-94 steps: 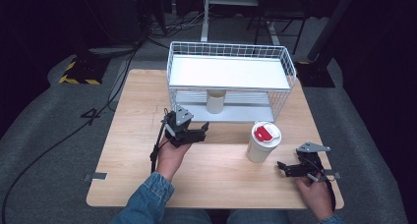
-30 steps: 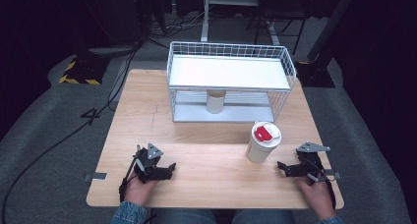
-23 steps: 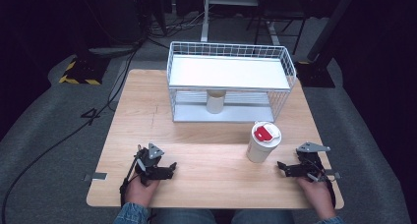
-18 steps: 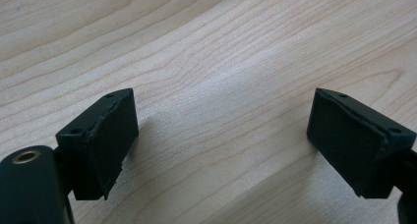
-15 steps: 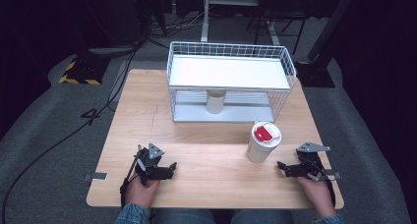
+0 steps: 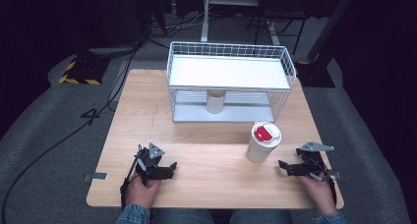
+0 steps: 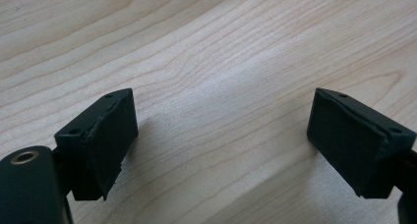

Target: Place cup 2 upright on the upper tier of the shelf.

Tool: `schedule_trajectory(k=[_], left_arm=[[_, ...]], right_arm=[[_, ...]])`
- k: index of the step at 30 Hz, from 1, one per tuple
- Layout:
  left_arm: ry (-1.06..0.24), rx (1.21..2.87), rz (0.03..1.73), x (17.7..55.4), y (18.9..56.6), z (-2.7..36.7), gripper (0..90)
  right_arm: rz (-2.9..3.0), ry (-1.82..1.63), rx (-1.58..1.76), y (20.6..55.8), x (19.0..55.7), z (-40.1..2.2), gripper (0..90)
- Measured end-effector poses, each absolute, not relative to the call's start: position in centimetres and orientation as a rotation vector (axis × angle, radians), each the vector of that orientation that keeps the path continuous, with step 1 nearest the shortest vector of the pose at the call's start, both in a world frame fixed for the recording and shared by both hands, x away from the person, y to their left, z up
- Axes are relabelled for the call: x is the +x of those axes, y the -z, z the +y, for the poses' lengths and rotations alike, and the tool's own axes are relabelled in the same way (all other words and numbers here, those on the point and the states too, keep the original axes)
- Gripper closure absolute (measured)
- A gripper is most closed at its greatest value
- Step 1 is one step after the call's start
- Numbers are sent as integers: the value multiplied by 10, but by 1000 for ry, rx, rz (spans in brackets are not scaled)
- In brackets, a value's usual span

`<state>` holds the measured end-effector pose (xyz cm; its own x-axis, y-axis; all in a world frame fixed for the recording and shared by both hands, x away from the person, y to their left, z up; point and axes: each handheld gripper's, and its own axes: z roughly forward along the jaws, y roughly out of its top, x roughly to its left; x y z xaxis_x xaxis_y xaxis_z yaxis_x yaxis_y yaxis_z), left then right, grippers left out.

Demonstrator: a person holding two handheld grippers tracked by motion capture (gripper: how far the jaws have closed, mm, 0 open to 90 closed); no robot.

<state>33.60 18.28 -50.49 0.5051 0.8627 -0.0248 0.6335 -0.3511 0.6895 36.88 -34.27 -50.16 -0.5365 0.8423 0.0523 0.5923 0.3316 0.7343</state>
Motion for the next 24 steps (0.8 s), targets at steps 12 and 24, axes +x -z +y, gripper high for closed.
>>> schedule_trajectory(k=[12, 24], left_arm=[[-458, 2096, 1230, 335, 505, 182, 126], [-463, 2094, 1235, 334, 505, 182, 130]], right_arm=[[2231, -1123, 1158, 469, 356, -333, 29], [2281, -1277, 1022, 452, 356, -303, 24]])
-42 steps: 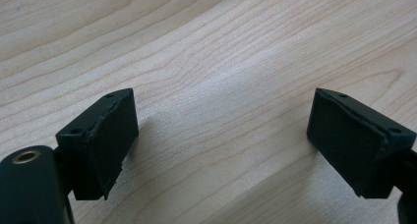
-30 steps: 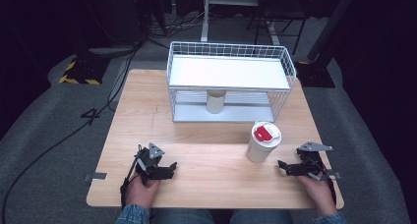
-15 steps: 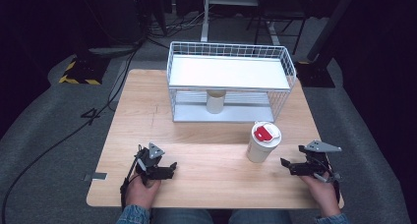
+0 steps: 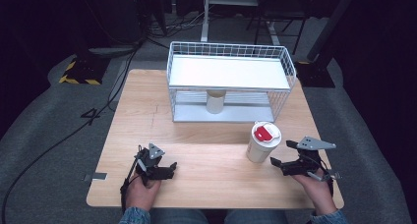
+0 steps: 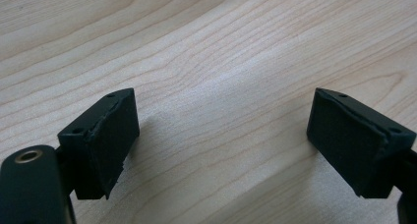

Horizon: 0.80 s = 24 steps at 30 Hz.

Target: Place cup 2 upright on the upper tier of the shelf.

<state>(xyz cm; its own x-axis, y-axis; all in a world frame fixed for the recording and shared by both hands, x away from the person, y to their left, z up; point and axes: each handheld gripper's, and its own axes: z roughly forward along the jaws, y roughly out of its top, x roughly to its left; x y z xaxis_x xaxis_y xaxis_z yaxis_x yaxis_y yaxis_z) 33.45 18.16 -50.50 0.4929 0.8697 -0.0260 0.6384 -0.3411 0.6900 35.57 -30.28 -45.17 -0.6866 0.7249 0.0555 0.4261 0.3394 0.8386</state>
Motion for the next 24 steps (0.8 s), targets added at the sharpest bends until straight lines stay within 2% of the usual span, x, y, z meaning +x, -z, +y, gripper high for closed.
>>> schedule_trajectory(k=[24], left_arm=[[-466, 2089, 1244, 335, 505, 181, 132]], right_arm=[[2234, -1516, 970, 471, 387, -265, 27]])
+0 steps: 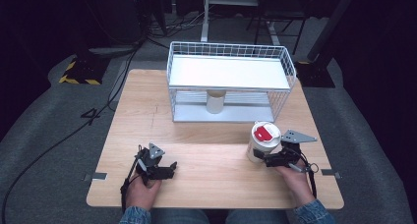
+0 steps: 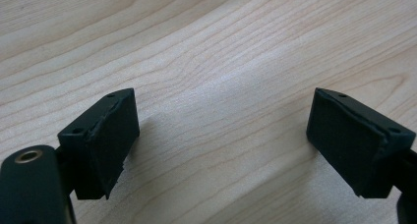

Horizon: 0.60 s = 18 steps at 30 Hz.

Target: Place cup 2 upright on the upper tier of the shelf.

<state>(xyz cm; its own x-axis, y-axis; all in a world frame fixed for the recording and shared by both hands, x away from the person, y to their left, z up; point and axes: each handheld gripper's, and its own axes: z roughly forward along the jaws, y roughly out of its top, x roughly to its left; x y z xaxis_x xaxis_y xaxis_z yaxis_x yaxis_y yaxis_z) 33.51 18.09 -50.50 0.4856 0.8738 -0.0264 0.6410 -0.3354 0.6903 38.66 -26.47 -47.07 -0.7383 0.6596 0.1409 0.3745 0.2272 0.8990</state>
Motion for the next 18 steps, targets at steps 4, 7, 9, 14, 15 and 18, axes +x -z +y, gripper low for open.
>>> schedule_trajectory(k=[4, 7, 9, 14, 15, 18], left_arm=[[-466, 2089, 1244, 335, 505, 181, 131], [-466, 2089, 1244, 335, 505, 181, 131], [-466, 2089, 1244, 335, 505, 181, 131], [-467, 2090, 1243, 335, 505, 181, 131], [-467, 2089, 1244, 335, 505, 181, 131], [-464, 2089, 1244, 335, 505, 181, 131]], right_arm=[[2224, -1549, 947, 473, 389, -263, 45], [2218, -1528, 935, 474, 388, -263, 87], [2210, -1531, 917, 474, 388, -263, 95], [2199, -1528, 902, 475, 387, -263, 102], [2197, -1528, 900, 475, 387, -263, 103], [2195, -1529, 896, 475, 386, -264, 105]])
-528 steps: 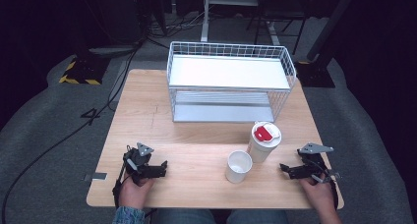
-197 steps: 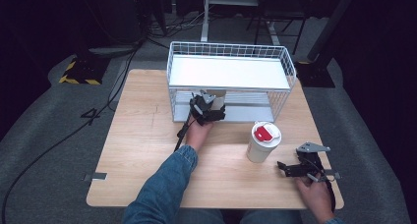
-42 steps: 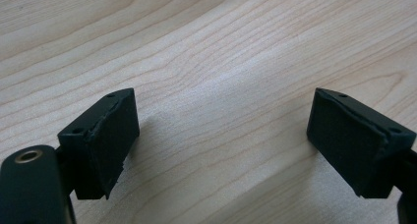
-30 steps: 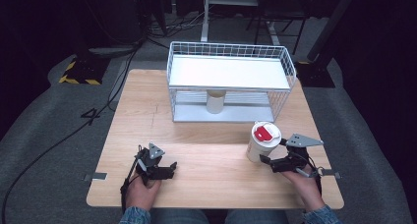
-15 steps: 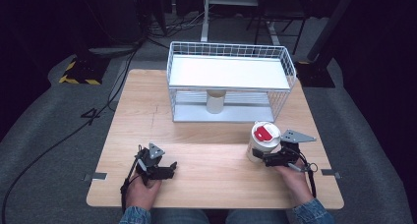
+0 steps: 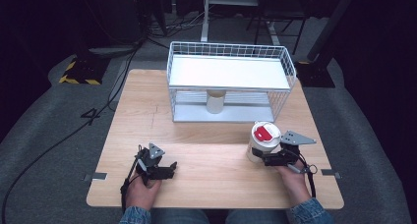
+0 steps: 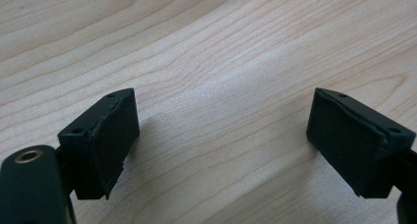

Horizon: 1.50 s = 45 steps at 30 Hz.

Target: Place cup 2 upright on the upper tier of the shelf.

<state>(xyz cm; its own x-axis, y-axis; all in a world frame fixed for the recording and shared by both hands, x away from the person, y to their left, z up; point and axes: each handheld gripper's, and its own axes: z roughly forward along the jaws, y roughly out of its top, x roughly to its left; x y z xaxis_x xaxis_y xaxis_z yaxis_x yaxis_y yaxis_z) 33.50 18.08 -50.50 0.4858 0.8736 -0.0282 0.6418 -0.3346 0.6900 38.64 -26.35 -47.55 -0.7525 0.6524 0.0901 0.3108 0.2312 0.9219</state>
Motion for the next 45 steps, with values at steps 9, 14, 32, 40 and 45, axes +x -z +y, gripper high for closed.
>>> schedule_trajectory(k=[9, 14, 32, 40, 45], left_arm=[[-467, 2090, 1244, 335, 505, 181, 131], [-465, 2089, 1244, 335, 505, 181, 131], [-466, 2090, 1244, 335, 505, 181, 131], [-466, 2090, 1244, 335, 505, 181, 131], [-464, 2089, 1244, 335, 505, 181, 130]], right_arm=[[2182, -1529, 884, 476, 385, -263, 109], [2163, -1530, 863, 476, 383, -262, 111], [2160, -1541, 852, 458, 378, -265, 112], [2161, -1542, 833, 440, 376, -266, 113], [2163, -1537, 826, 425, 378, -267, 113]])
